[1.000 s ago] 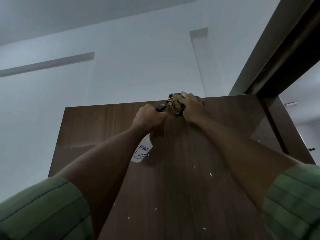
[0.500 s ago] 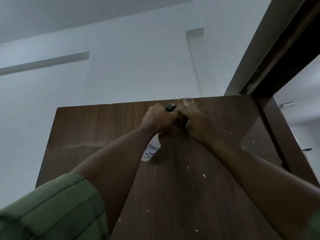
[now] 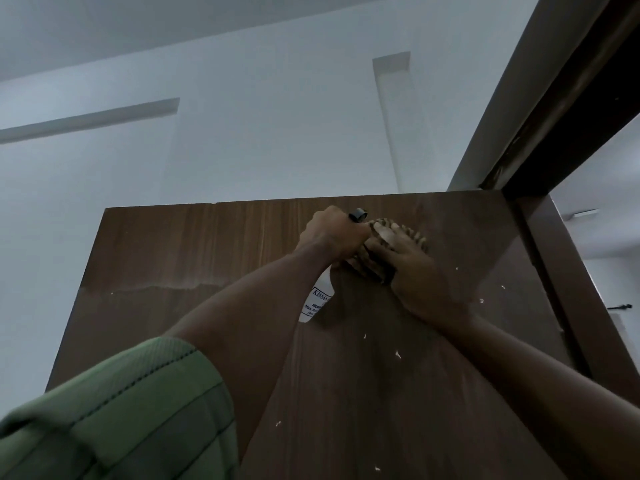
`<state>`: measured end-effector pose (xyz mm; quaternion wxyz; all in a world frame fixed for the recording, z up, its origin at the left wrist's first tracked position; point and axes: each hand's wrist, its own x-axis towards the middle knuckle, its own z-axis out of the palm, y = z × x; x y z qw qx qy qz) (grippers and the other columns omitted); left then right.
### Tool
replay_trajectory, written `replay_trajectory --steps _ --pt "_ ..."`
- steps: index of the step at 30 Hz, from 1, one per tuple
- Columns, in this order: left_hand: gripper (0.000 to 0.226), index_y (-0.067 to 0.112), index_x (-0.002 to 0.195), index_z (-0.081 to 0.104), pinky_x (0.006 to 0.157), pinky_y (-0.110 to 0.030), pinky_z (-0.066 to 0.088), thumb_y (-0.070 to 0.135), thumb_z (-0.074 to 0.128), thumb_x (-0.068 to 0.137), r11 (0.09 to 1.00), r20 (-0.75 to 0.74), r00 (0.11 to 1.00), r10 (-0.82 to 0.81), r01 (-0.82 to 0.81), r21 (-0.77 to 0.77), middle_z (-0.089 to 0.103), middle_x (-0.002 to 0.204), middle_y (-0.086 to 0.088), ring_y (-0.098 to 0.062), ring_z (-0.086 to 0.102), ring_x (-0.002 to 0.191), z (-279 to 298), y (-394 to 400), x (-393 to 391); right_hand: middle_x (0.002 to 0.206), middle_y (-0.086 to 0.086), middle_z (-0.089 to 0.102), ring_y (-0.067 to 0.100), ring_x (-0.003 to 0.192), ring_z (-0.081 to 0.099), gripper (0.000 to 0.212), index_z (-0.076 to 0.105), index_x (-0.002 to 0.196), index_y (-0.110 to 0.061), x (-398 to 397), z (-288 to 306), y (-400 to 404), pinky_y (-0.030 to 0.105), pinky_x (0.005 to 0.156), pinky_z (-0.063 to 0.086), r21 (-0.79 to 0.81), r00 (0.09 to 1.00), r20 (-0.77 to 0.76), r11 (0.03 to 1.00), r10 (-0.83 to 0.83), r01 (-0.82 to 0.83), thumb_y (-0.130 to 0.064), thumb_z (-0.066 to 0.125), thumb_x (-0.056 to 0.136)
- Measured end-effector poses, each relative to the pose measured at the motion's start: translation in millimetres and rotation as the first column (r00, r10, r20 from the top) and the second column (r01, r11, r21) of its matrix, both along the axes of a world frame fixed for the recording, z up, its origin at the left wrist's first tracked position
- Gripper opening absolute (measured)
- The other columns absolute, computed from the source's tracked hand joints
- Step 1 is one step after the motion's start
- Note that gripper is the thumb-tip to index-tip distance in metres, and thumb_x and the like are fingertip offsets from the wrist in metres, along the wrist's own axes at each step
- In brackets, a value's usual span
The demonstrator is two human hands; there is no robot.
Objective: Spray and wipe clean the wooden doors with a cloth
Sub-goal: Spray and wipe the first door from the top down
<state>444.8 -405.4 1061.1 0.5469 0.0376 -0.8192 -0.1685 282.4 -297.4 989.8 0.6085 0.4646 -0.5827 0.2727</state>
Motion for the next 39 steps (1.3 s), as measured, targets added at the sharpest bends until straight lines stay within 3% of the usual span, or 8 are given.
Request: replay_trajectory --steps 7,14,19,25,28,31,36,39 --pt "0.030 0.015 0.088 0.064 0.068 -0.034 0.055 0.044 0.065 0.093 0.995 0.054 0.996 0.068 -0.064 -0.077 0.069 0.088 -0.004 -0.026 0.071 0.080 -1 21 -9 0.165 0.015 0.034 0.035 0.153 0.027 0.080 0.045 0.156 -0.016 -4 94 41 0.036 0.125 0.019 -0.199 0.979 0.201 0.980 0.017 0.024 0.017 0.049 0.083" --pt "0.039 0.013 0.100 0.070 0.062 -0.030 0.051 0.051 0.066 0.091 0.992 0.070 0.992 0.108 -0.103 -0.072 0.069 0.090 -0.002 -0.021 0.068 0.077 -5 32 -14 0.160 0.008 0.045 0.026 0.152 0.035 0.076 0.061 0.145 -0.022 -38 14 57 0.039 0.126 0.026 0.062 0.998 -0.046 0.997 0.048 -0.045 0.018 0.048 0.082" --pt "0.028 0.017 0.088 0.059 0.068 -0.033 0.052 0.043 0.064 0.093 0.986 0.074 0.988 0.133 -0.124 -0.115 0.063 0.087 -0.002 -0.023 0.066 0.078 -4 53 -20 0.164 0.014 0.038 0.032 0.153 0.030 0.077 0.050 0.153 -0.014 -30 92 74 0.031 0.123 0.019 -0.160 0.985 0.167 0.987 0.038 -0.011 0.018 0.047 0.083" --pt "0.024 0.019 0.094 0.064 0.072 -0.034 0.057 0.041 0.068 0.088 0.989 0.079 0.991 0.105 -0.096 -0.109 0.068 0.093 -0.002 -0.026 0.070 0.084 -17 86 -34 0.154 0.018 0.050 0.039 0.146 0.042 0.063 0.062 0.142 -0.013 -48 5 68 0.040 0.120 0.029 -0.043 0.999 -0.007 0.998 -0.039 0.039 0.017 0.058 0.087" --pt "0.028 0.019 0.106 0.067 0.077 -0.035 0.055 0.041 0.067 0.089 0.985 0.100 0.990 0.098 -0.082 -0.154 0.067 0.099 -0.003 -0.028 0.068 0.091 -24 99 -44 0.156 0.020 0.047 0.038 0.147 0.040 0.061 0.058 0.146 -0.010 -59 43 94 0.032 0.121 0.025 -0.066 0.999 0.040 0.997 -0.026 0.028 0.013 0.051 0.090" --pt "0.026 0.015 0.084 0.063 0.065 -0.032 0.050 0.038 0.069 0.093 0.976 0.127 0.986 0.104 -0.076 -0.204 0.067 0.087 -0.003 -0.023 0.067 0.078 -29 106 -55 0.163 0.015 0.038 0.033 0.151 0.033 0.076 0.049 0.153 -0.014 -54 85 109 0.027 0.120 0.022 -0.195 0.984 0.175 0.980 0.006 0.029 0.016 0.047 0.083" --pt "0.022 0.018 0.094 0.065 0.071 -0.035 0.053 0.040 0.068 0.090 0.974 0.082 0.986 0.147 -0.129 -0.187 0.065 0.087 0.000 -0.025 0.067 0.082 -27 112 -63 0.159 0.007 0.044 0.026 0.150 0.036 0.062 0.055 0.150 -0.023 -69 10 105 0.042 0.124 0.032 -0.147 0.998 0.066 0.989 -0.007 0.017 0.008 0.049 0.096" --pt "0.023 0.017 0.093 0.063 0.073 -0.036 0.053 0.039 0.068 0.090 0.962 0.087 0.981 0.175 -0.151 -0.228 0.061 0.083 0.000 -0.025 0.065 0.080 -26 121 -64 0.165 0.006 0.035 0.023 0.156 0.025 0.071 0.049 0.154 -0.023 -80 13 125 0.043 0.127 0.025 -0.092 0.996 0.083 0.995 -0.017 0.025 0.014 0.045 0.094"
